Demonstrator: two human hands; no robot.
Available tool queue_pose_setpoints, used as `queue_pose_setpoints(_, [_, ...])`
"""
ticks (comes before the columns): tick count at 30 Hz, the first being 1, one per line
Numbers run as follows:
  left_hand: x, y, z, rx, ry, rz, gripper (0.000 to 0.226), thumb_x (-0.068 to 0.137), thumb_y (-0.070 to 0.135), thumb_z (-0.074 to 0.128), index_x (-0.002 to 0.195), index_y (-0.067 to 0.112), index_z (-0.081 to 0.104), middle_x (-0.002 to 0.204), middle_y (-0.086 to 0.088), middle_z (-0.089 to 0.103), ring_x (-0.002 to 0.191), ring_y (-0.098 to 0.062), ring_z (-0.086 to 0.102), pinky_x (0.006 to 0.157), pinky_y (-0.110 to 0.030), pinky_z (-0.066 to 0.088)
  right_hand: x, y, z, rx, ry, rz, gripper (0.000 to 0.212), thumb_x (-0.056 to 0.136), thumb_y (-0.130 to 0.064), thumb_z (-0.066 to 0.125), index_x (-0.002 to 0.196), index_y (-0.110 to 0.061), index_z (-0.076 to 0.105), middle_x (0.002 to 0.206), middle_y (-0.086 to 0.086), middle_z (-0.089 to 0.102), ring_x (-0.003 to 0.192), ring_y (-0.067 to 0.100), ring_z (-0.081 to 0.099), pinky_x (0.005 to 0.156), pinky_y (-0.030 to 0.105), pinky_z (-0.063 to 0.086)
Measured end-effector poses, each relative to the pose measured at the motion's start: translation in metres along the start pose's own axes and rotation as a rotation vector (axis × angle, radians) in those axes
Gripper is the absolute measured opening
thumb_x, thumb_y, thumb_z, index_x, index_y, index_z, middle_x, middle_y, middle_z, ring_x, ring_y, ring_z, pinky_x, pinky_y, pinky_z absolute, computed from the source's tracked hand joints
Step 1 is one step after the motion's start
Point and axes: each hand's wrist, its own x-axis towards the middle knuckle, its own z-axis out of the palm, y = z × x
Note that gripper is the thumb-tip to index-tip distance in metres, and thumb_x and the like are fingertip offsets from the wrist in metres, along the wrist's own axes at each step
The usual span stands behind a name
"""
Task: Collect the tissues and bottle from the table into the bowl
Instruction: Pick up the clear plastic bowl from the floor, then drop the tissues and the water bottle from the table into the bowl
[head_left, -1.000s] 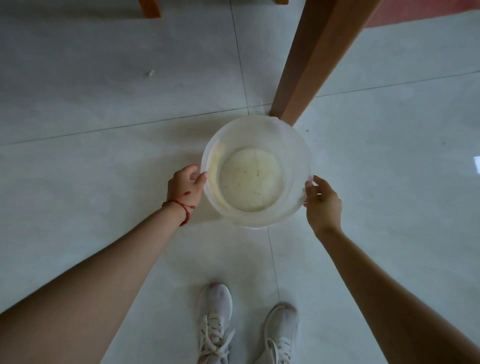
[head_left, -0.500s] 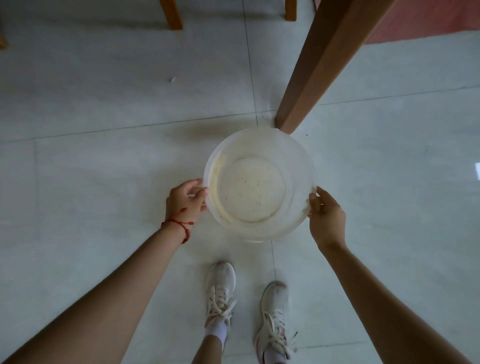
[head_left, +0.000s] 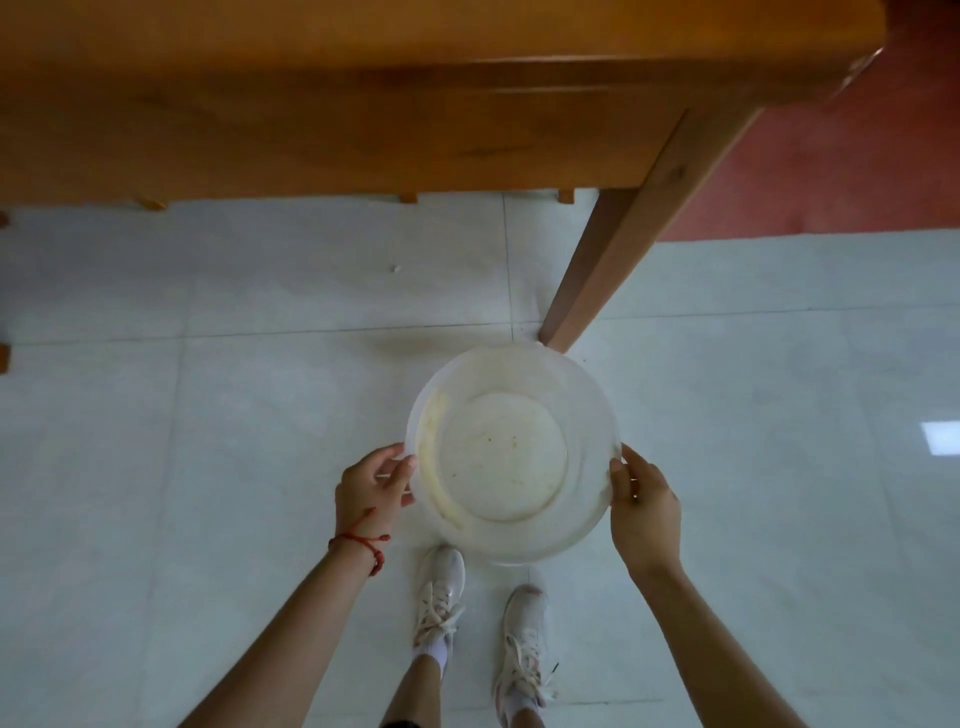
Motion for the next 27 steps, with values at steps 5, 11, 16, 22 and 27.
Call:
queue_pose_setpoints(5, [-0.047,0.041,-0.028,-0.012,0.045,0.042,0.033,0.083,0.017,0.061,0.114,0.002,0.060,0.098,-0.013,0.066,0.083,-0.027,0.063,0.056,-0.015,0.055,-0.041,-0.045,-0.043,-0.007,0.017,-0.056,0.034,0.095,-0.021,0.039,0.126,-0.011,0.052,0.119,0.016,0.058,0.092,0.018,0.051,0.087,0.031,0.040])
queue_pose_setpoints(11, [-0.103,0.088,-0.062,-0.091,0.108,0.099,0.031,0.083,0.016,0.060,0.109,0.000,0.062,0.092,-0.013,0.066,0.076,-0.025,0.064,0.054,-0.013,0.055,-0.080,-0.095,-0.089,0.002,-0.015,-0.122,0.032,0.095,-0.019,0.041,0.123,-0.012,0.055,0.109,0.016,0.060,0.084,0.020,0.051,0.082,0.031,0.041])
queue_pose_setpoints(16, [-0.144,0.127,-0.088,-0.120,0.099,0.147,0.033,0.083,0.016,0.061,0.110,-0.002,0.062,0.092,-0.013,0.066,0.078,-0.025,0.063,0.058,-0.016,0.056,-0.113,-0.126,-0.126,0.020,-0.033,-0.171,0.031,0.095,-0.022,0.039,0.121,-0.014,0.056,0.107,0.011,0.061,0.085,0.019,0.054,0.078,0.028,0.040])
queue_pose_setpoints(22, [-0.191,0.160,-0.110,-0.158,0.116,0.202,0.031,0.084,0.015,0.059,0.110,-0.002,0.061,0.094,-0.013,0.065,0.079,-0.024,0.062,0.055,-0.012,0.054,-0.148,-0.151,-0.161,0.015,-0.041,-0.261,0.029,0.095,-0.019,0.038,0.109,-0.013,0.062,0.086,0.007,0.066,0.074,0.015,0.059,0.061,0.019,0.042])
queue_pose_setpoints(27, [-0.214,0.172,-0.122,-0.206,0.133,0.213,0.031,0.083,0.015,0.060,0.109,-0.002,0.062,0.094,-0.017,0.067,0.077,-0.023,0.064,0.054,-0.015,0.056,-0.159,-0.174,-0.180,0.005,-0.050,-0.322,0.028,0.094,-0.017,0.039,0.103,-0.014,0.065,0.086,0.006,0.067,0.078,0.018,0.060,0.063,0.019,0.042])
